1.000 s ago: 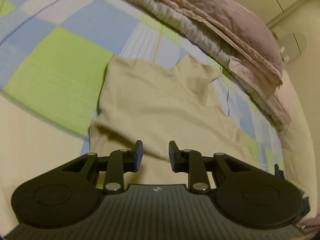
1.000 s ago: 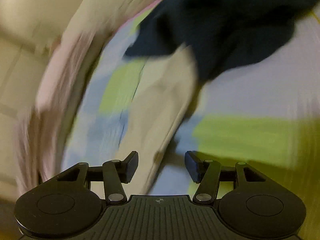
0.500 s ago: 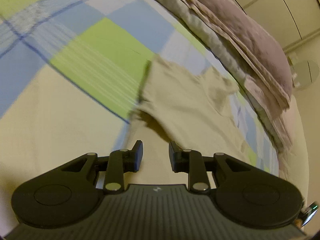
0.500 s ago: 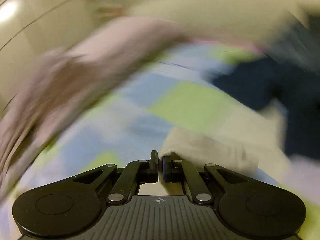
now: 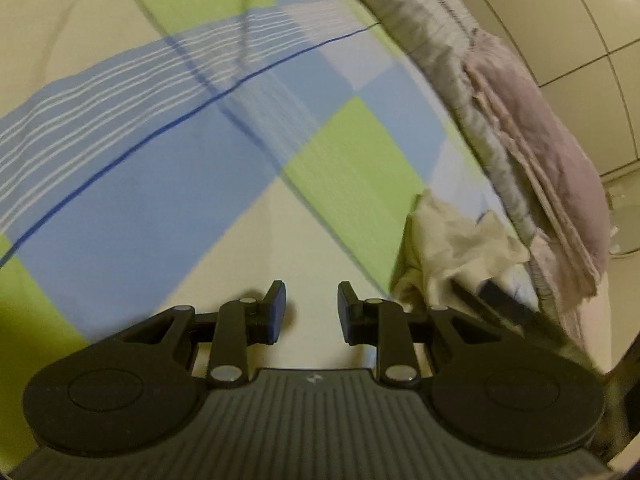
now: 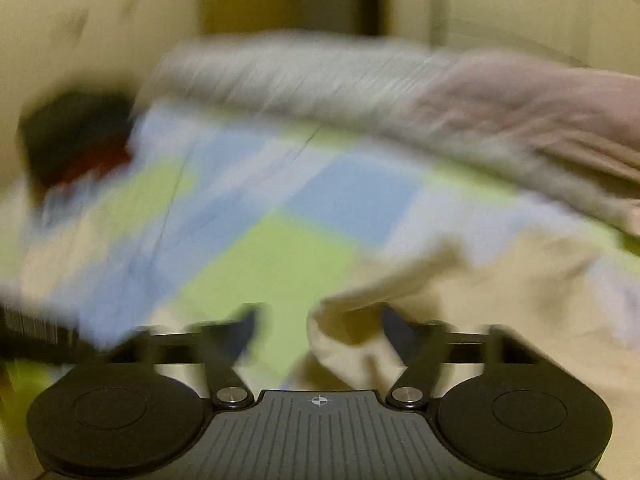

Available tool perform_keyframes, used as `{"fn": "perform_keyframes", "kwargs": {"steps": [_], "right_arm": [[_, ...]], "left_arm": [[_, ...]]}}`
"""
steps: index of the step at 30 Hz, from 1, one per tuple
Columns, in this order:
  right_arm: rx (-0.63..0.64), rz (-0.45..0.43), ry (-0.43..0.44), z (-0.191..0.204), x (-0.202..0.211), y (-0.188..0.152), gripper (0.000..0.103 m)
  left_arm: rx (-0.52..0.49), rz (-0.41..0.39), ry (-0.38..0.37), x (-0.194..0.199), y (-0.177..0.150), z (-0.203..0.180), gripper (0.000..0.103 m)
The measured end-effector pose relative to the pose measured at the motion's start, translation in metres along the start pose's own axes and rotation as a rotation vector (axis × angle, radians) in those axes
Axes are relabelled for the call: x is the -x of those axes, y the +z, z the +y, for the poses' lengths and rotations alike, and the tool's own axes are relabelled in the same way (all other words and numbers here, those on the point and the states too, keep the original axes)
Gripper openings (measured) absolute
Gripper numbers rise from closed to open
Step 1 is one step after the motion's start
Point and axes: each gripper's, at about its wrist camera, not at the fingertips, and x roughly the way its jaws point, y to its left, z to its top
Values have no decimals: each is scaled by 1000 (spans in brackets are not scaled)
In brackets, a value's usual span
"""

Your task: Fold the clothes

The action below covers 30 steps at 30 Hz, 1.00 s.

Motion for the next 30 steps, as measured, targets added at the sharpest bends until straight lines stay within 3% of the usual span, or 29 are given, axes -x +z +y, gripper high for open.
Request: {"fn": "perform_keyframes", "kwargs": {"steps": [3,7,11,15,19,20,22,23,24,25,26,28,30], "right_arm": [[45,62,24,20,-10,-19,72],[-62,110,-74,-23,25,-51,72],[-209,164,-278,-82,67,-84,72],[-279,201,-394,-133,85,-109,72],[-310,212,-467,-171,97,-129,72],[-289,199,-463,-173,95,-128,72],[-281,174,-476,-183,93,-128,72],[-287,161,-489,-190,93,-128,71],[-292,149,-502,-197,93,-129,64],[-297,136,-515,-204,93,-129,30],[-303,123,-528,-210,93,-130,21],[-433,87,-542,-233,108,-140,21],[-601,80,-497,-255,121,-154,21]], "left_arm": [[2,10,-13,-5,1,5,24],[-88,9,-51,-18,6,-16,29],[-324,-17,-71,-30,2,-66,38],[-610,-43,-77,-49,-12,-127,50],[-796,-78,-12,-85,-25,-169,51],[-805,-87,2,-94,-25,-172,45],[-748,-101,-10,-101,-19,-169,11],[-681,-133,-58,-96,-13,-163,2],[-613,-165,-106,-90,-7,-158,2],[-541,-210,-164,-82,-2,-150,2],[-465,-277,-236,-70,1,-139,2],[-348,-340,-308,-59,5,-115,3],[-281,-265,-262,-72,2,-95,3]]}}
